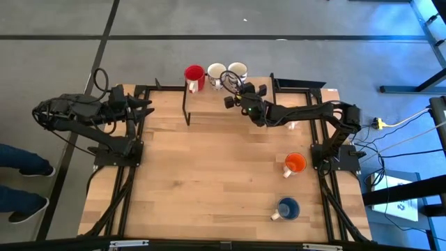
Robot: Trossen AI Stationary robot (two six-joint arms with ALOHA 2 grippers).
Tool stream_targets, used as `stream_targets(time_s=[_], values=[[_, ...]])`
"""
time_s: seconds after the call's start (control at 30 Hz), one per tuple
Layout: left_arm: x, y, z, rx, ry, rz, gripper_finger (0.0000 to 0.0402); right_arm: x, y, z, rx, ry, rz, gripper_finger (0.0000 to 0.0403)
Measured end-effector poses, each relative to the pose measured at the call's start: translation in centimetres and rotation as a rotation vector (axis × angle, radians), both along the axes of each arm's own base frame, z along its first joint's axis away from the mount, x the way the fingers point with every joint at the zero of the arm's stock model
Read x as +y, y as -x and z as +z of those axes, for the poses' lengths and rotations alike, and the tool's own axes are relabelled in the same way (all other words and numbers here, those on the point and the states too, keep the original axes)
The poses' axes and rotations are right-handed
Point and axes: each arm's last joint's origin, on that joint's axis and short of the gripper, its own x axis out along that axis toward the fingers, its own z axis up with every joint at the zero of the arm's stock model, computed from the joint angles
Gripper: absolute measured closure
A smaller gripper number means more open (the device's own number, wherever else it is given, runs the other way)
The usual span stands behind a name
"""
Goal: Place coffee mugs
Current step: Put the blue cup on the shelf
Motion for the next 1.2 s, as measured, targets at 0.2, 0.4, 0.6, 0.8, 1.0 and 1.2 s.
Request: stream_targets(time_s=[0.2,0.4,0.6,0.8,1.0,1.2], values=[[0.0,0.0,0.0,0.0,0.0,0.0,0.0257,0.0,0.0,-0.2,0.003,-0.005,-0.011,0.0317],[0.0,0.0,0.0,0.001,0.0,0.0,0.0257,0.0,0.0,-0.2,0.007,-0.009,0.006,0.031],[0.0,0.0,0.0,0.001,0.001,-0.001,0.0257,0.9,0.0,-0.2,0.032,0.022,-0.05,0.0307],[0.0,0.0,0.0,0.002,0.001,-0.003,0.0257,1.2,-0.2,-0.2,0.052,0.025,-0.025,0.0306],[0.0,0.0,0.0,0.002,0.001,-0.004,0.0257,1.3,-0.2,-0.1,0.043,0.023,-0.017,0.0306],[0.0,0.0,0.0,0.002,0.001,-0.004,0.0257,1.2,-0.2,0.2,0.014,0.032,-0.031,0.0306]])
